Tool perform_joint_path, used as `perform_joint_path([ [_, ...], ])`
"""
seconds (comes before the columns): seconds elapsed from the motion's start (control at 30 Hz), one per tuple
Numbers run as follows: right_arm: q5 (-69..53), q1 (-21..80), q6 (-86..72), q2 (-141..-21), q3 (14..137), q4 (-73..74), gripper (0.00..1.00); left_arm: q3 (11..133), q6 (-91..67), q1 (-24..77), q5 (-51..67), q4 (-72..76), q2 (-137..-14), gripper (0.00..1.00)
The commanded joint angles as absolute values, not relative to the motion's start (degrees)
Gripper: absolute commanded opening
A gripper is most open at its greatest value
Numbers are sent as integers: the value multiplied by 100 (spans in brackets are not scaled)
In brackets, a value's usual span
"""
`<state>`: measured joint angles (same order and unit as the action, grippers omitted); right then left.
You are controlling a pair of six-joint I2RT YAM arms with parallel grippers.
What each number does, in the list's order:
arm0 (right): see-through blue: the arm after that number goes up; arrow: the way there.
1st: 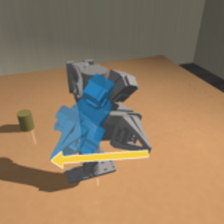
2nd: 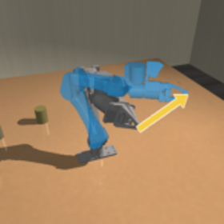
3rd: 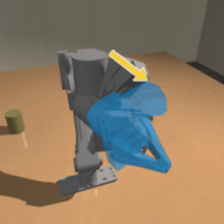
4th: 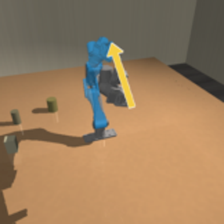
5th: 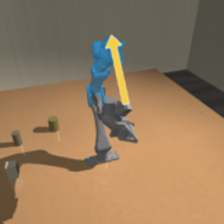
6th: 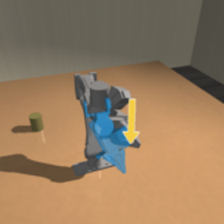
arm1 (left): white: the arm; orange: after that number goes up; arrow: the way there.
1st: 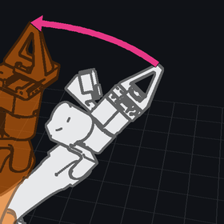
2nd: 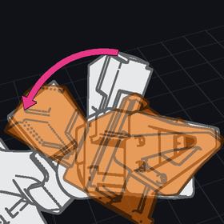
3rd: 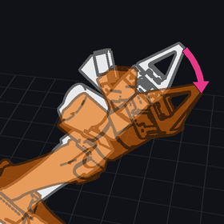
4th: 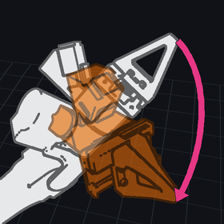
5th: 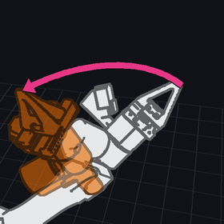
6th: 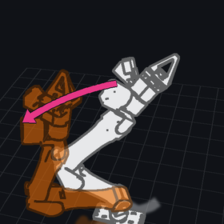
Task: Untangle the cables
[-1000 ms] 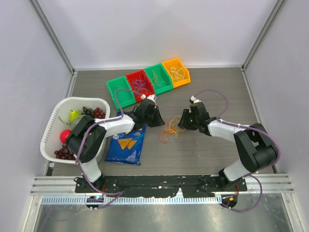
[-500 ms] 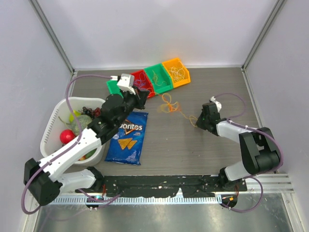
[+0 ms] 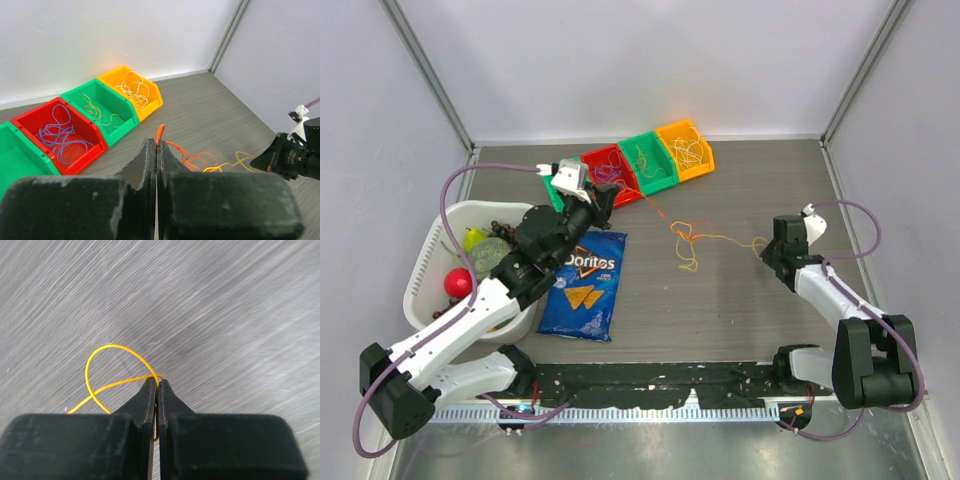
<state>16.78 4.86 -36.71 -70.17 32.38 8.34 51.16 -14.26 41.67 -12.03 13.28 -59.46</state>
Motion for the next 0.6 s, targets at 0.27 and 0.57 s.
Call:
perform_joint_path([
  [0.27, 1847, -1685, -3831, -6223, 3278, 1116, 1, 4992, -703, 4201, -1863, 1934, -5282, 0],
  [0.57, 1512, -2153, -3693, -6512, 3435, 966, 1, 4913, -448, 4201, -2092, 2065, -5072, 0],
])
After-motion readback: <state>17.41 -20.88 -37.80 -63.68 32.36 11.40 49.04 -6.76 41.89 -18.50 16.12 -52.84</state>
